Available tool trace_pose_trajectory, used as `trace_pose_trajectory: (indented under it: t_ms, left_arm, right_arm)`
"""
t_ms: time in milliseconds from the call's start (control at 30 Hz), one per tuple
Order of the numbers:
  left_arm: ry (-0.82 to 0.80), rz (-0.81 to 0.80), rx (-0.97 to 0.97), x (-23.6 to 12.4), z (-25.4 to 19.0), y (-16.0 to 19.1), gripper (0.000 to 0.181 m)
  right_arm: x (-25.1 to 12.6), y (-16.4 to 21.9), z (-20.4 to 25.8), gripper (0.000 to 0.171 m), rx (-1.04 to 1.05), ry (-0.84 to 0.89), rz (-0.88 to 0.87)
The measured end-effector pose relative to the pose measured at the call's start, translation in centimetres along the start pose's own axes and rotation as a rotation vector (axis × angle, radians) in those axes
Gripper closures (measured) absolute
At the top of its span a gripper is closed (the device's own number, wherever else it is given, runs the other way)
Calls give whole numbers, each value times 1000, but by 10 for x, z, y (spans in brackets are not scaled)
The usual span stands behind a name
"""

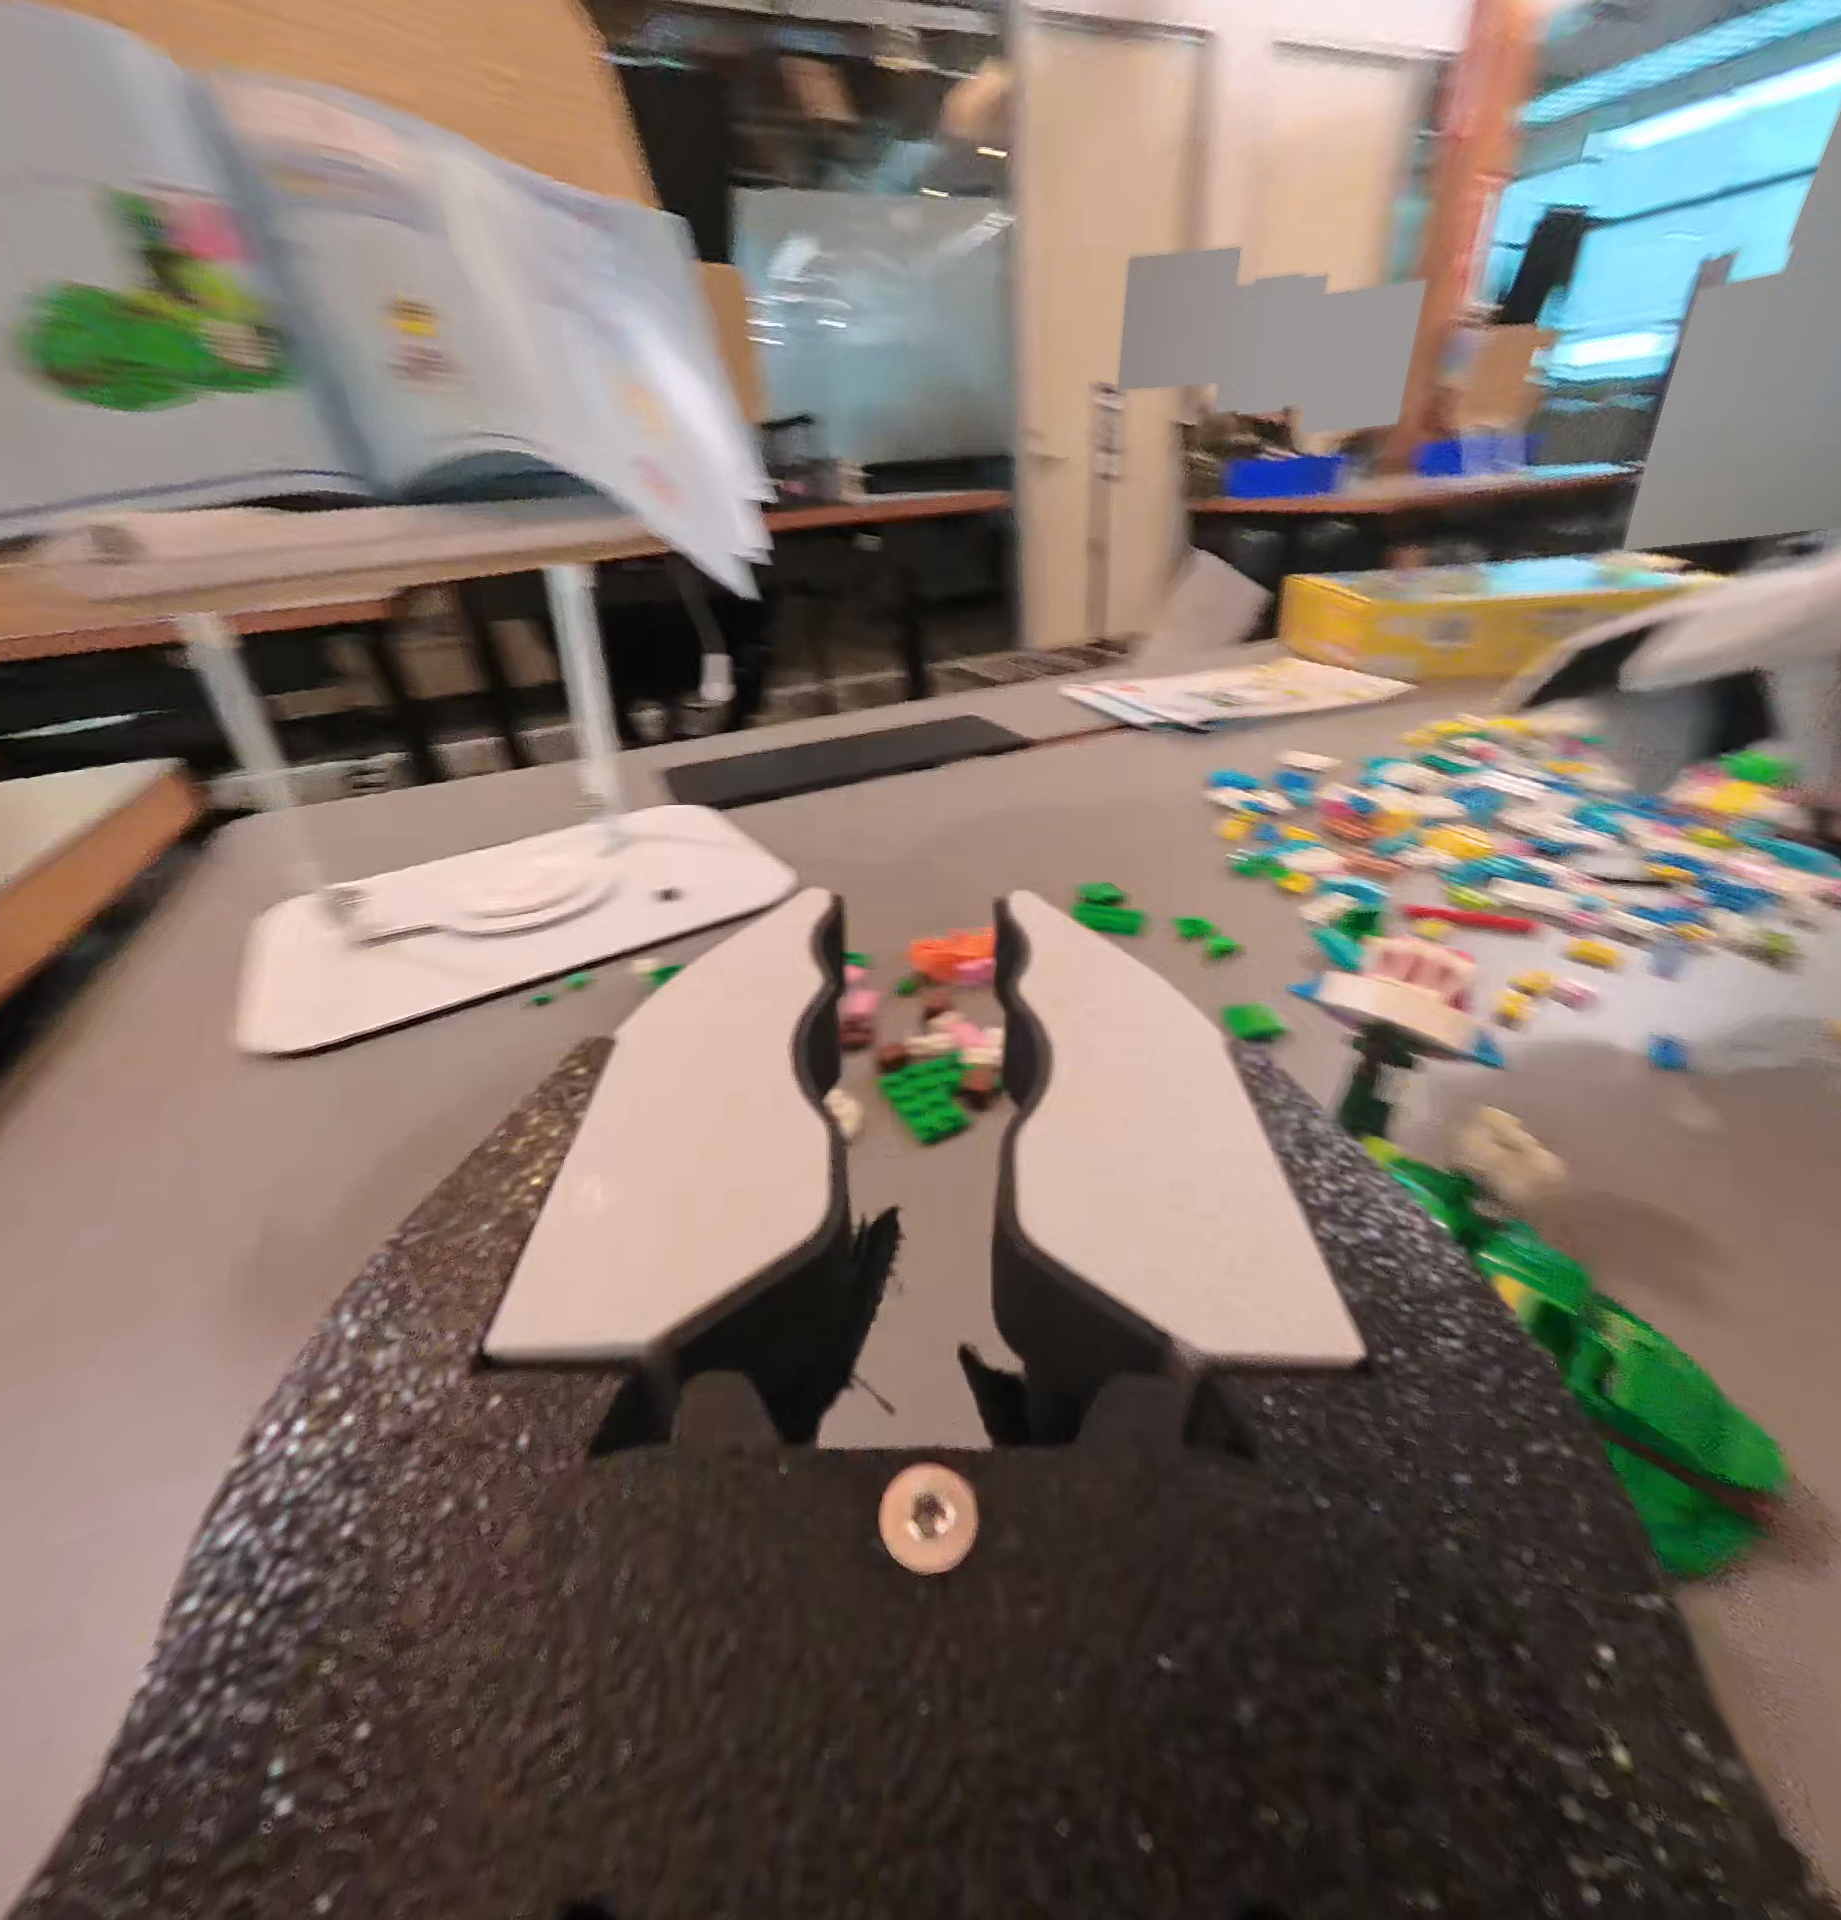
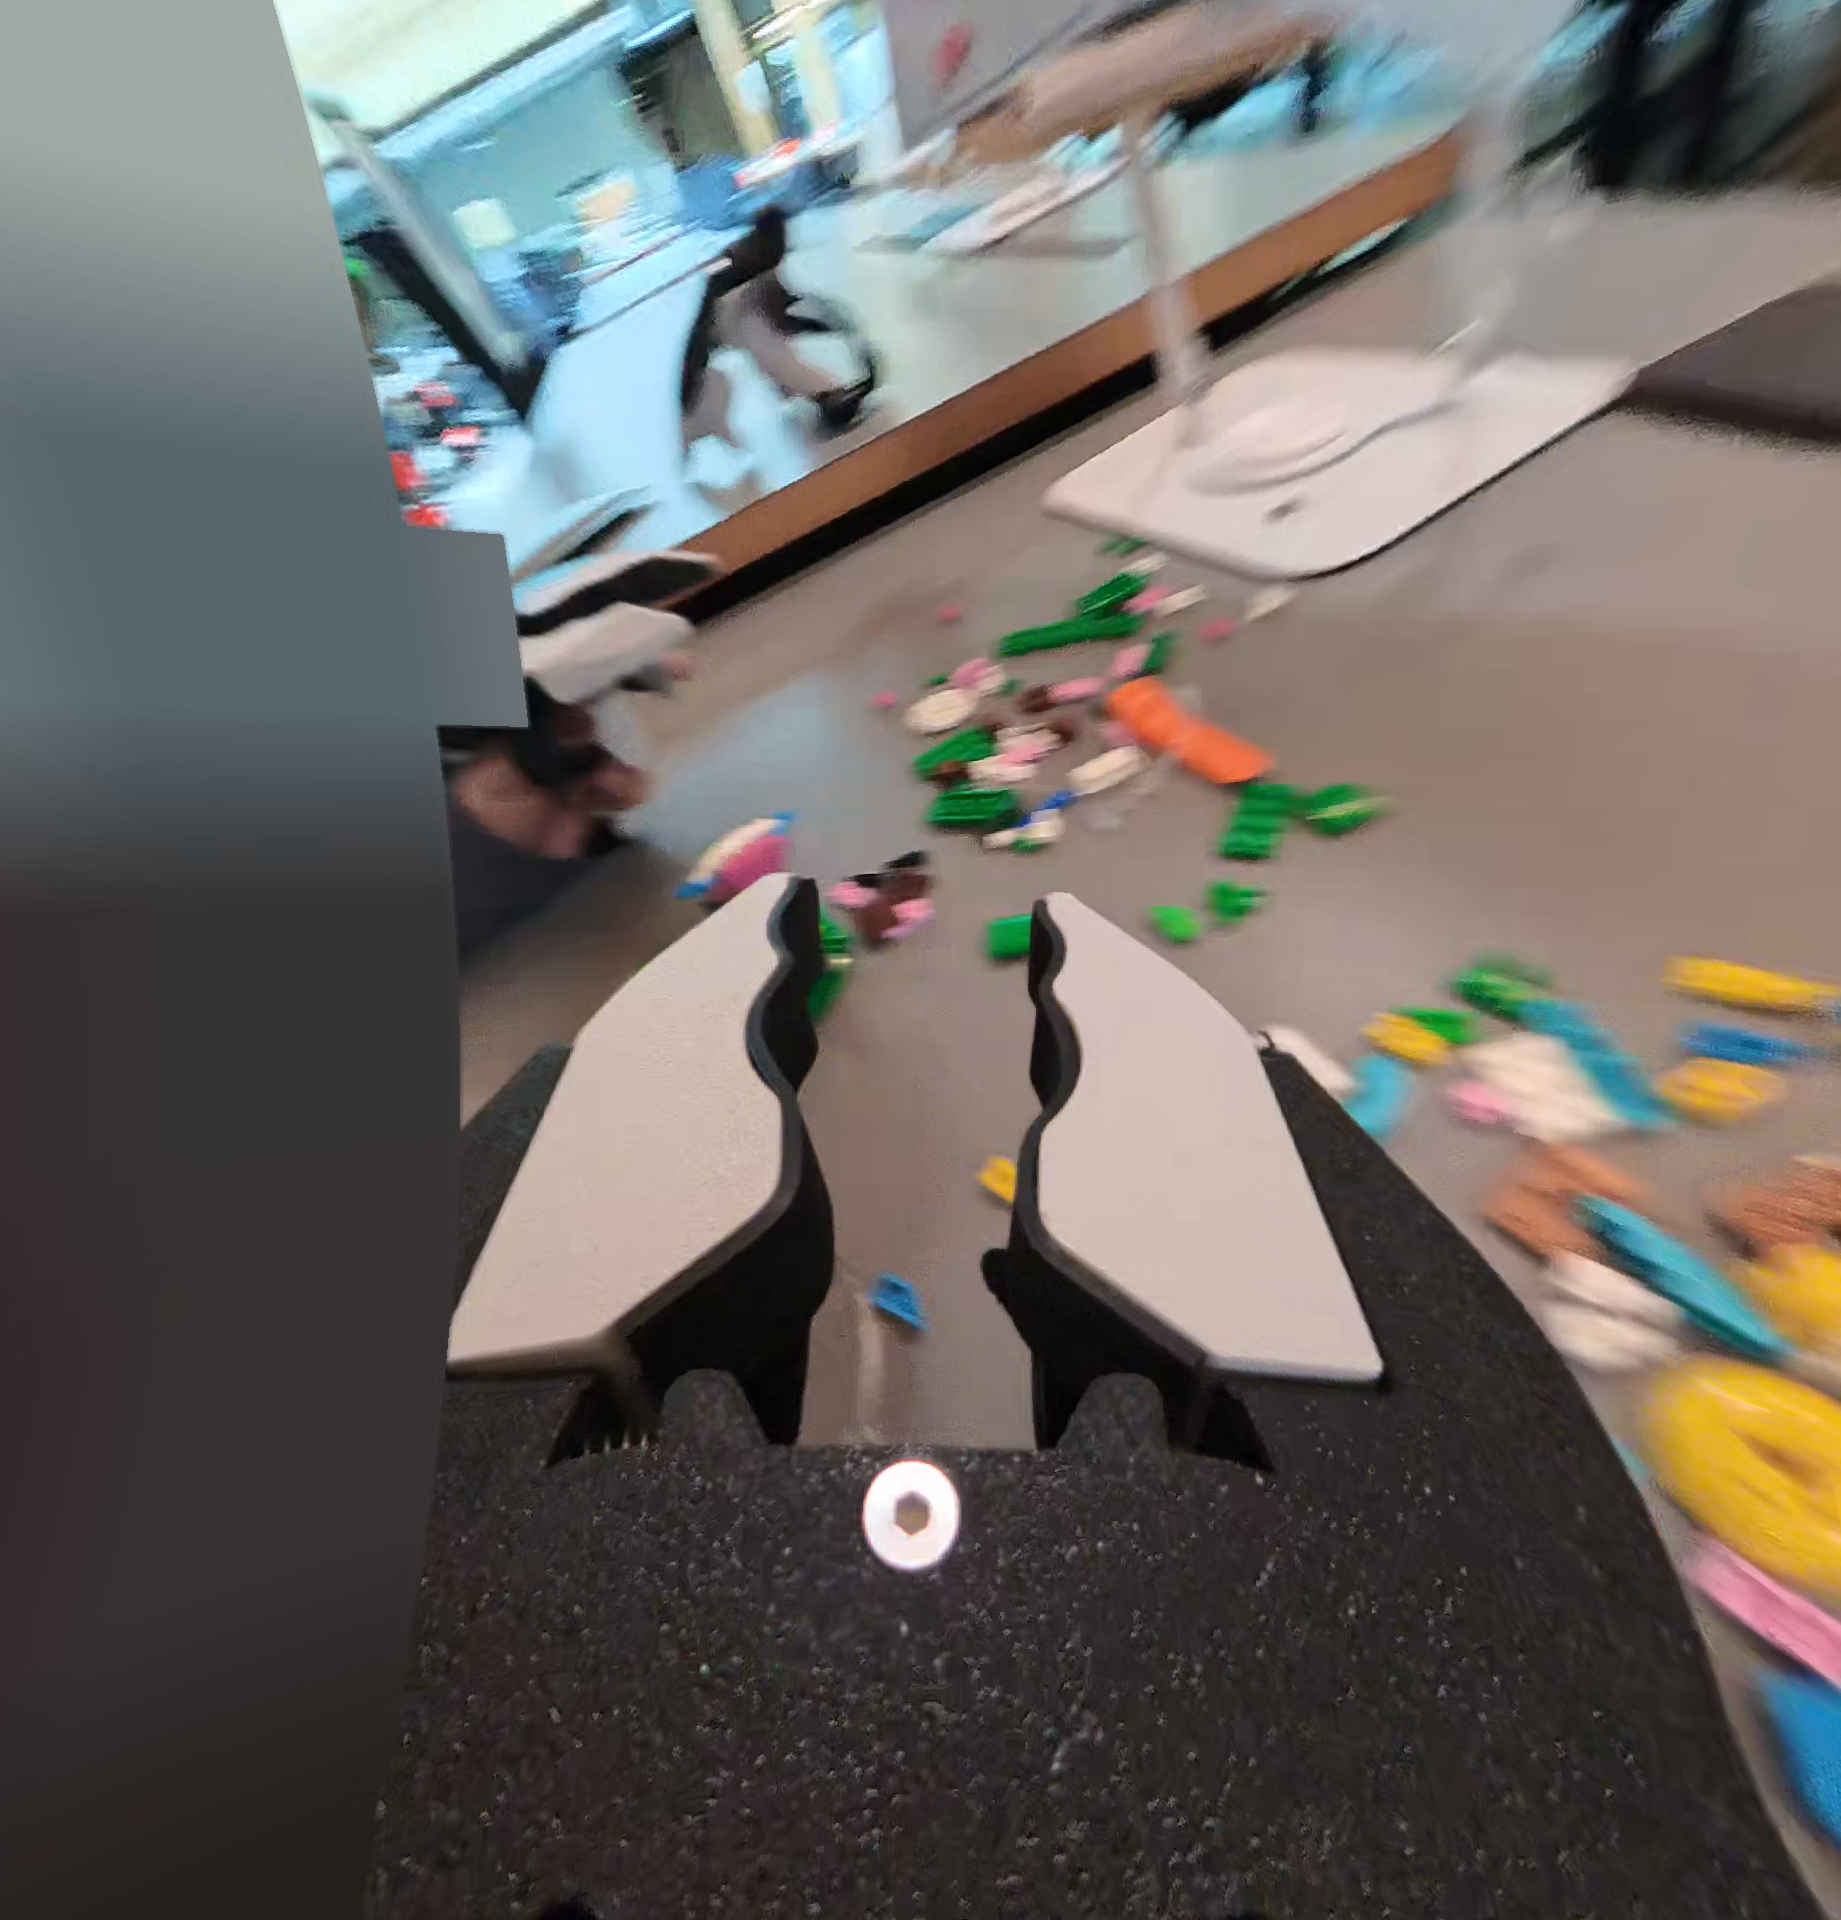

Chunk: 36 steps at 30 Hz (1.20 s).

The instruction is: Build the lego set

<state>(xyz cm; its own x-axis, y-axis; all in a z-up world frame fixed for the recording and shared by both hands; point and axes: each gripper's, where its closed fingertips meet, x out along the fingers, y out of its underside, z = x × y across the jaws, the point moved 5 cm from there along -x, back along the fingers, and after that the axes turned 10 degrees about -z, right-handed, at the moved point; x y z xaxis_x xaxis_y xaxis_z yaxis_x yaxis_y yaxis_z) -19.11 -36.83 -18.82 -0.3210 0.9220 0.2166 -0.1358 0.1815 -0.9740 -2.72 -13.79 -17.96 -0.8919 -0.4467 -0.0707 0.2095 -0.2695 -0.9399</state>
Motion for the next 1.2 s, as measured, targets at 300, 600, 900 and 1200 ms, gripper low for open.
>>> trace_pose_trajectory:
  t_ms: [300, 600, 900, 1200]
  left_arm:
    - [-44, 36, 47, 1, 3, 4, 181]
    - [-31, 183, 316, 8, -13, 20, 181]
    - [-16, 229, 426, 9, -18, 27, 181]
    - [-6, 220, 432, 8, -20, 26, 181]
  right_arm:
    - [-72, 18, -40, 171, -323, 473, -173]
    - [-87, 12, -35, 171, -628, 642, -231]
    - [-85, 13, -32, 171, -725, 629, -248]
    - [-84, 14, -30, 171, -732, 618, -250]
